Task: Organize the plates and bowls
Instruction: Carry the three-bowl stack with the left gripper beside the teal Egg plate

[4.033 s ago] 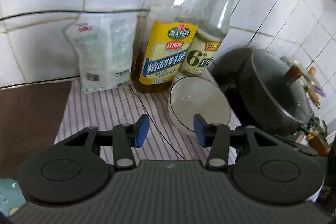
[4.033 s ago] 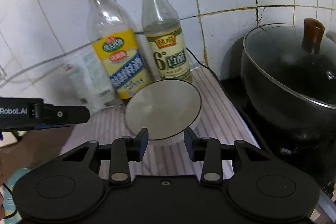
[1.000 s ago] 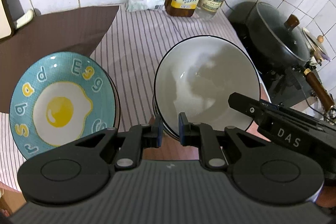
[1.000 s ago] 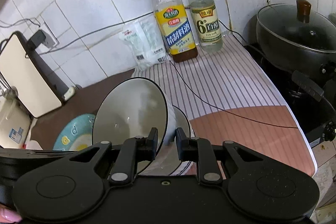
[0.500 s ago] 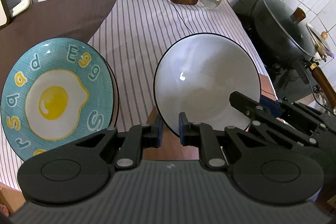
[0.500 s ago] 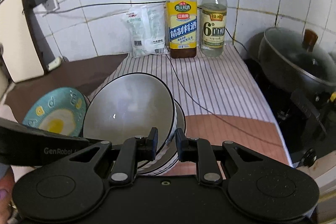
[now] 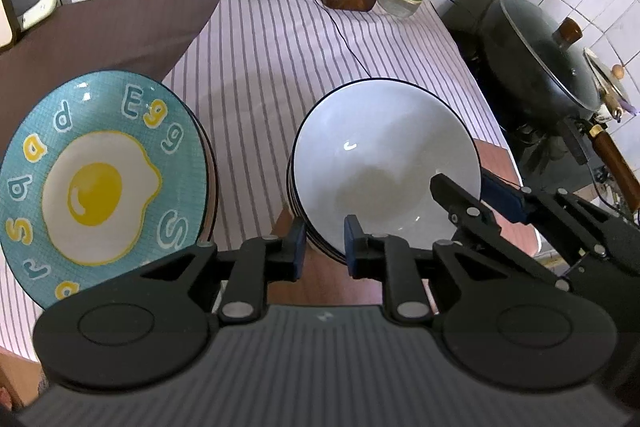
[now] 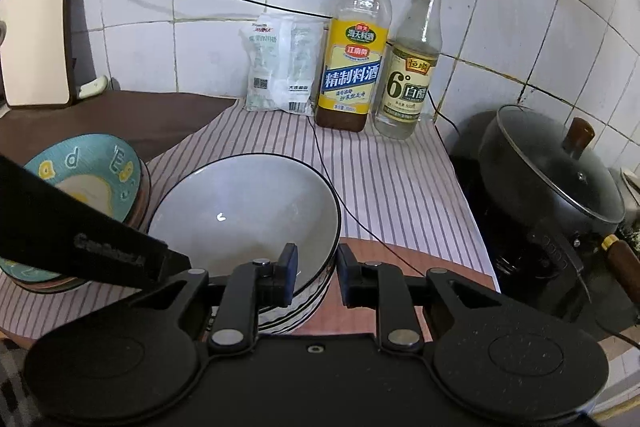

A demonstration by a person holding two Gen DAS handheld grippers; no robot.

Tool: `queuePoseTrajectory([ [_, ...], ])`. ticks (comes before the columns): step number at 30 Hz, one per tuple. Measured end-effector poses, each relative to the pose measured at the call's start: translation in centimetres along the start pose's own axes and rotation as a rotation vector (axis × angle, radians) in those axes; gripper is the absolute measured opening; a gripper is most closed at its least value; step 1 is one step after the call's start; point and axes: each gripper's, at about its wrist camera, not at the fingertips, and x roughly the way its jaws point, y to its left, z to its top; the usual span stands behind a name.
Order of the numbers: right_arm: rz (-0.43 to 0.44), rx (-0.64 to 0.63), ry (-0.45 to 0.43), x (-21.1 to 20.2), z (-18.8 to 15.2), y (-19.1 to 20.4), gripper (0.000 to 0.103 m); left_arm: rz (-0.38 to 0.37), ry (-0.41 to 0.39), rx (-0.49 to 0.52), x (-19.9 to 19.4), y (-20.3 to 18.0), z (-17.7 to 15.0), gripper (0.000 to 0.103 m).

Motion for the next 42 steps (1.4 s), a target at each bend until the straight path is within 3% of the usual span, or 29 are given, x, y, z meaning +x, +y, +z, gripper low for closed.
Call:
queuePoseTrajectory([
  [13,0.020,0.013,-0.058,-2.3,-0.3,-0.2,0.025,-0.029,-0.029,0.008,-2.1,-0.1,-0.6,0.018],
  [28,0.116,0.075,-0.143,-7.6,-2.0,-0.7,0.026,-0.085,-0.122,0.037,-7.1,-0.3,-2.8,0.018],
  [42,0.187,0.015,-0.190,-9.3,-5.5,-0.7,0.048,-0.168,-0.234,0.066,-7.3,0.8,-7.0,0.022],
])
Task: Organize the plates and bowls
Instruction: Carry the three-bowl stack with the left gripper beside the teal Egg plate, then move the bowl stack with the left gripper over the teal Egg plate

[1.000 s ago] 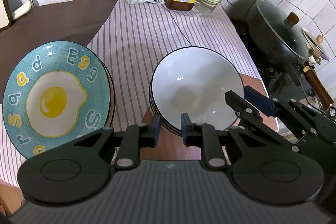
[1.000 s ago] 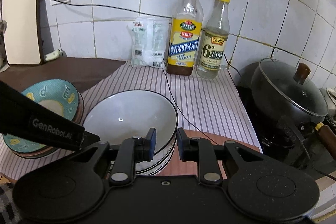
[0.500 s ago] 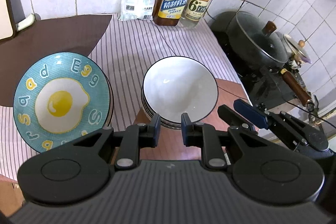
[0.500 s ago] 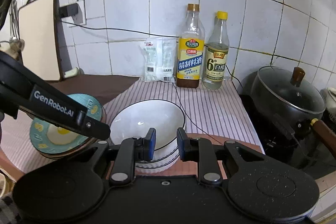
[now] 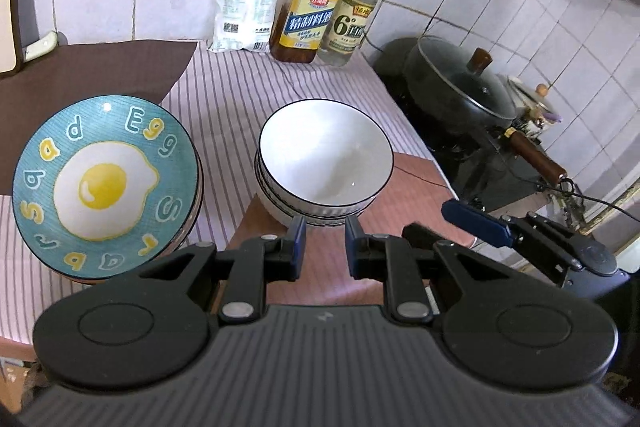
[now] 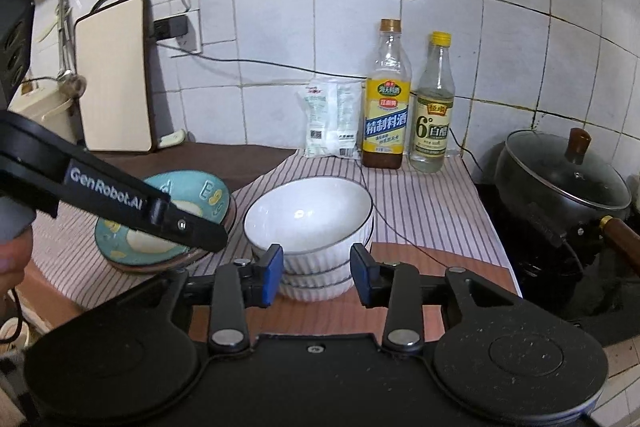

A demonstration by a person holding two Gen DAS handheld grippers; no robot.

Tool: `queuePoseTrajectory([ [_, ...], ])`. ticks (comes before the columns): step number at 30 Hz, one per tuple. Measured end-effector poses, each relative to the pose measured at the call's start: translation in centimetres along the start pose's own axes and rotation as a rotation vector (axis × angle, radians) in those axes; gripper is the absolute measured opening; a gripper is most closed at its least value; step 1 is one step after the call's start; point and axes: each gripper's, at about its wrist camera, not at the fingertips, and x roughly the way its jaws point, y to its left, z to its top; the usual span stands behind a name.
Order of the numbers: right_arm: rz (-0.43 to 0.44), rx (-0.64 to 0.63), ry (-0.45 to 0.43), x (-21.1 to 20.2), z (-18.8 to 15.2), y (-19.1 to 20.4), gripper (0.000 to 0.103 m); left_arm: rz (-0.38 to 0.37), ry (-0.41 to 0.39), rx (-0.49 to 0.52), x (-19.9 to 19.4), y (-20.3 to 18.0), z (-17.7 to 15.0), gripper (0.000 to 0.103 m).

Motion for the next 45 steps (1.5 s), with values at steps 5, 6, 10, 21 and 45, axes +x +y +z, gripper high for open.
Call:
queuePoseTrajectory([
  [5,0.018,-0.027,0.004,0.7,-1.8,-0.4,0.060,-0.030,-0.041,-0.002,0.3,0.7,-1.2,0.023],
  [6,0.019,-0.026,0.006,1.0,-2.2,-0.6,0.063,-0.041,-0.046,-0.011,0.4,0.9,-1.4,0.025],
  [10,0.019,-0.011,0.000,2.5,-3.6,-1.3,0.066,-0.061,-0.073,-0.049,0.9,1.6,-1.9,0.040],
  [21,0.050,-0.024,-0.006,7.7,-6.3,-2.4,0.077,-0.139,-0.086,-0.200,2.8,4.1,-1.2,0.059],
  [45,0.107,-0.013,-0.122,13.7,-7.0,-1.7,0.094,-0.058,0.113,-0.263,12.0,6.1,2.1,0.060],
])
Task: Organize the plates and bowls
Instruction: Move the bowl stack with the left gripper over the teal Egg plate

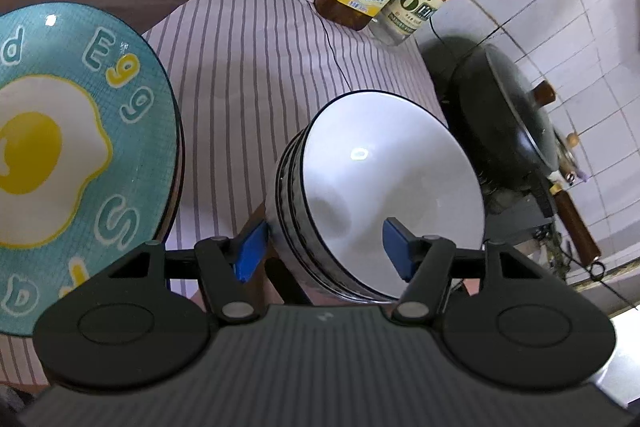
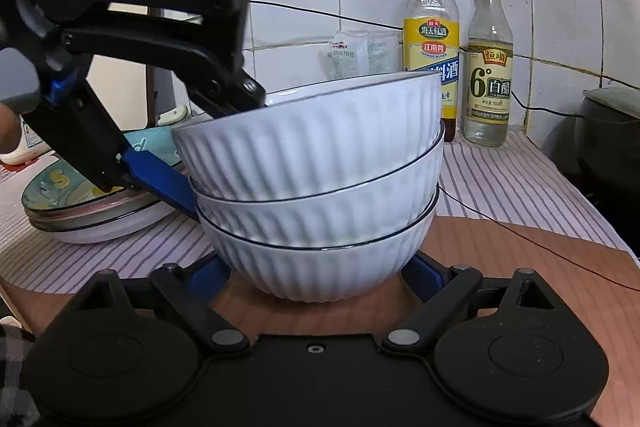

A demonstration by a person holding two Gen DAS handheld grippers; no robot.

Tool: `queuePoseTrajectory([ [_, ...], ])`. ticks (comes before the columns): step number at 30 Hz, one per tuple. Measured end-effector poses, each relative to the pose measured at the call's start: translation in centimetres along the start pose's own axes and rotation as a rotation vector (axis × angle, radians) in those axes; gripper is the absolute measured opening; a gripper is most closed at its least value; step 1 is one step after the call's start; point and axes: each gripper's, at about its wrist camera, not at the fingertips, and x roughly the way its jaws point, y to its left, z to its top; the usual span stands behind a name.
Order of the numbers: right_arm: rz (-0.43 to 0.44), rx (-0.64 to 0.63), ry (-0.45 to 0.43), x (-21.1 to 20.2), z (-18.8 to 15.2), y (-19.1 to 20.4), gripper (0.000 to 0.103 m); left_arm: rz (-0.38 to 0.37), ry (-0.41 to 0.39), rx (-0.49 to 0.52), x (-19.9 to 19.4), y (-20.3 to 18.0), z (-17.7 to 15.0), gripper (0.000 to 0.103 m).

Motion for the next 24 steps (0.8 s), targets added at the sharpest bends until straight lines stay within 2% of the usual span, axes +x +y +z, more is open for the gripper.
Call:
queuePoseTrajectory([
  [2,0.004,0.006,0.003,0.3,0.1,-0.1,0.095,0.016,0.006,0.010,0.4,0.1,0.0,0.054],
  [5,0.013,0.016,0.022,0.5,0.3,-0.2,0.095,0.019,0.026,-0.026,1.2,0.6,0.2,0.051],
  [16,0.012,0.020,0.033,1.2,0.7,-0.4,0.097,0.014,0.004,-0.034,1.4,1.0,0.0,0.047],
  [24,-0.001,0.016,0.022,1.2,0.6,-0.4,0.097,0.009,-0.005,0.003,1.2,0.8,-0.1,0.046],
])
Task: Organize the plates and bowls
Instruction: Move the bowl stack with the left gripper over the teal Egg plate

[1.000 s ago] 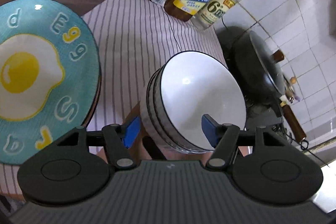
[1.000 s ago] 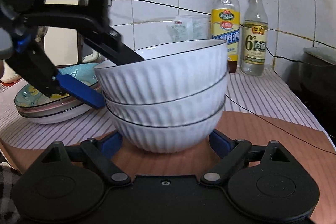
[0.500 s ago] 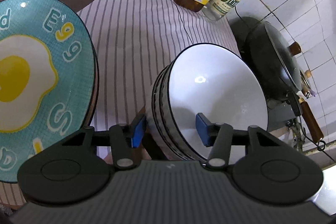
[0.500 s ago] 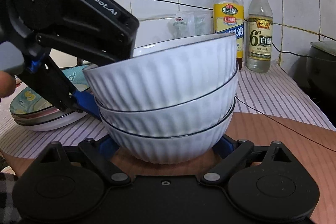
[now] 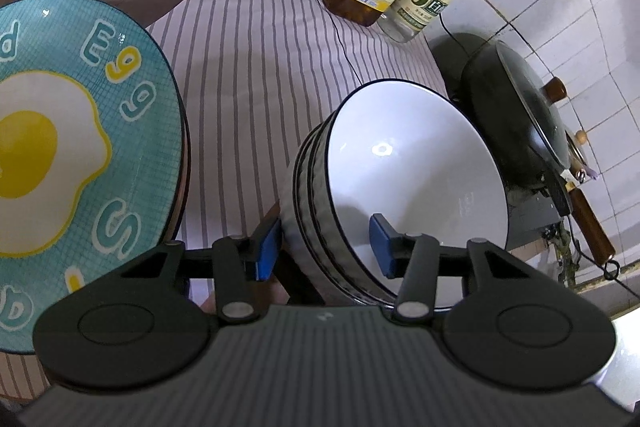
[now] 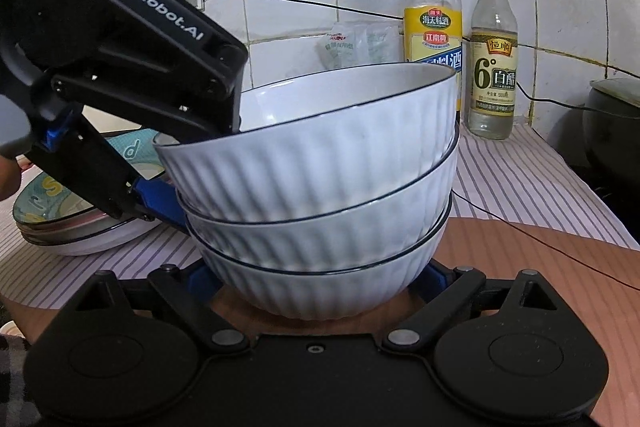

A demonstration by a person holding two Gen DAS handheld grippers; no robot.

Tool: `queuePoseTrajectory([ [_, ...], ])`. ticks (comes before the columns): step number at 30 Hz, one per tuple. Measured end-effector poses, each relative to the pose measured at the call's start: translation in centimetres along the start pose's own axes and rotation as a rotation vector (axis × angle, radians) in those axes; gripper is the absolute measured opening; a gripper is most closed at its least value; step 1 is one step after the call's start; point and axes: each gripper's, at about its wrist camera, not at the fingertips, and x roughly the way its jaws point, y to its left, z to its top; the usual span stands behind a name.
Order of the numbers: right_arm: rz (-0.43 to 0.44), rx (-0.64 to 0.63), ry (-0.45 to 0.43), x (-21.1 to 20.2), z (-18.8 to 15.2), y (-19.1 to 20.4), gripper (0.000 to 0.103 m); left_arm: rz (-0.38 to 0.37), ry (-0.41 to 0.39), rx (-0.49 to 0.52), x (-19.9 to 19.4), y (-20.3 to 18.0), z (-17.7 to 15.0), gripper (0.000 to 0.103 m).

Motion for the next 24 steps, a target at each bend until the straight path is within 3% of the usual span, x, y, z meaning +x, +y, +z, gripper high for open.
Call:
queuePoseTrajectory([
  [11,-0.032,-0.026,-0.057,-1.2,0.0,0.8,0.096,-0.027,-0.027,0.047,-1.2,-0.4,0.0,0.045],
  [24,0.023,-0.098,-0.115,-2.5,5.3,3.3,0.096,-0.026,-0.115,0.072,-7.9,-0.7,2.2,0.044],
])
